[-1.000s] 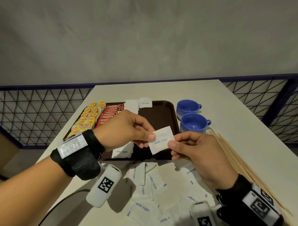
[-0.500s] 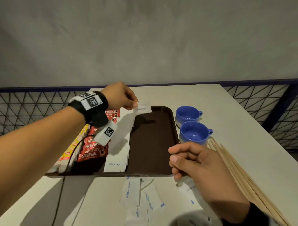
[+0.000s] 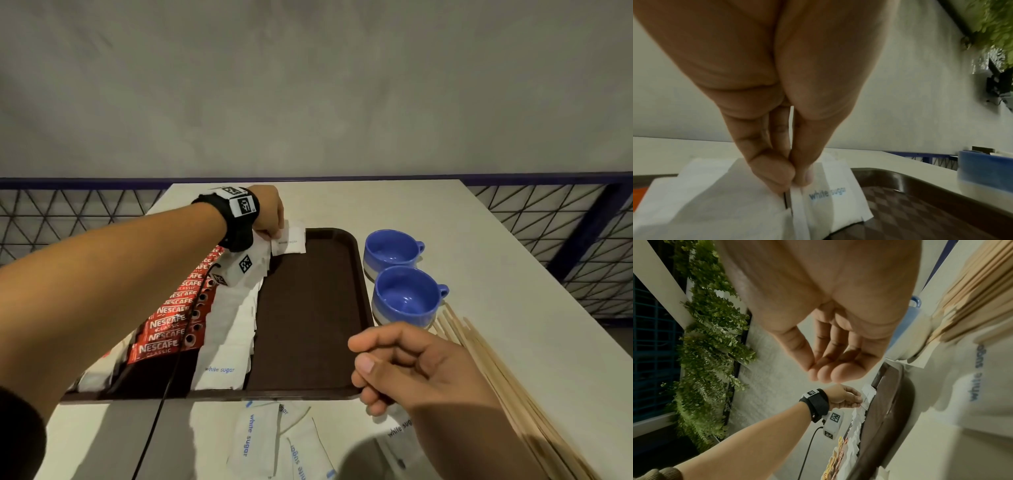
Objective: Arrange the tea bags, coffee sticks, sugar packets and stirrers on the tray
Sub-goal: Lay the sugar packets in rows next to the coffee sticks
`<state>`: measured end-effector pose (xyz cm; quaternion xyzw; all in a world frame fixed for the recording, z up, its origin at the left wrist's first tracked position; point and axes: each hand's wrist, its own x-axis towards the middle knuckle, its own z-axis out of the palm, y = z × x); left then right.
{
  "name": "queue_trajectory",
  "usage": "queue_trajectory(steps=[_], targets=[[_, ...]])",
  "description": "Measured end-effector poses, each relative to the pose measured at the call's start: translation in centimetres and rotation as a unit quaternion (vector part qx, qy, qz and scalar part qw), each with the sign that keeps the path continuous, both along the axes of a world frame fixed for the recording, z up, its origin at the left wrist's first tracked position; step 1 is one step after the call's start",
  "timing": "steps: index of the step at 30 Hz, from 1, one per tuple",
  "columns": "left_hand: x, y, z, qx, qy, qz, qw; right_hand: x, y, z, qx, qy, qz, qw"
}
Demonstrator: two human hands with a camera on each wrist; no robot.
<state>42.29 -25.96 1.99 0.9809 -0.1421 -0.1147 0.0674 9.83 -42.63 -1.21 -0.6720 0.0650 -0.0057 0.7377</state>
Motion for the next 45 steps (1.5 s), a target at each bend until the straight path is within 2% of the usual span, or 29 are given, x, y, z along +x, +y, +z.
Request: queue_trajectory(steps=[4, 10, 15, 19, 23, 27, 31, 34, 36, 38, 40, 42, 45], targets=[[0.3, 0.4, -0.3, -0.006, -0.020, 0.002, 1.000, -0.1, -0.1, 0.1, -0.018, 0.009, 0.012, 1.000], [0.2, 0.7, -0.2, -0.069, -0.013, 0.040, 0.997, -0.1, 0.0, 0.1, -0.035, 0.019, 0.012, 0.999], [-2.6, 1.4, 2.8, -0.103, -0.033, 0.037, 0.993, -0.4, 0.1, 0.4, -0.034, 0.037, -0.012, 0.999], [-8.6, 2.6, 7.3, -0.197, -0.025, 0.006, 0.980, -1.0, 0.1, 1.0, -0.034, 0.016, -0.036, 0.999], [-17.6, 4.7, 9.9, -0.188, -0.007, -0.080, 0.979, -1.7, 0.2, 2.0, -0.054, -0.017, -0.042, 0.998], [-26.0, 6.8, 8.8, -0.117, 0.055, -0.165, 0.978, -2.7, 0.1, 3.5, -0.110, -0.057, -0.004, 0.992], [-31.6, 8.1, 4.7, -0.057, 0.068, -0.245, 0.966, -4.9, -0.1, 5.3, -0.203, -0.073, 0.064, 0.974], [-34.8, 8.7, 1.5, -0.060, 0.091, -0.264, 0.958, -6.9, -0.1, 6.1, -0.307, -0.057, 0.127, 0.941], [-36.4, 9.1, -0.2, -0.060, 0.096, -0.271, 0.956, -8.1, -0.1, 5.9, -0.388, -0.025, 0.170, 0.906], [-37.7, 9.3, -1.6, -0.043, 0.083, -0.276, 0.957, -9.2, 0.0, 5.3, -0.489, 0.004, 0.207, 0.847], [-38.5, 9.3, -2.7, -0.020, 0.063, -0.277, 0.959, -10.2, 0.4, 4.6, -0.587, 0.010, 0.248, 0.770], [-39.0, 9.4, -3.2, -0.009, 0.058, -0.274, 0.960, -10.9, 0.8, 3.8, -0.644, 0.008, 0.291, 0.707], [-39.2, 9.4, -3.6, 0.000, 0.050, -0.260, 0.964, -11.3, 1.4, 2.6, -0.682, 0.013, 0.324, 0.656]])
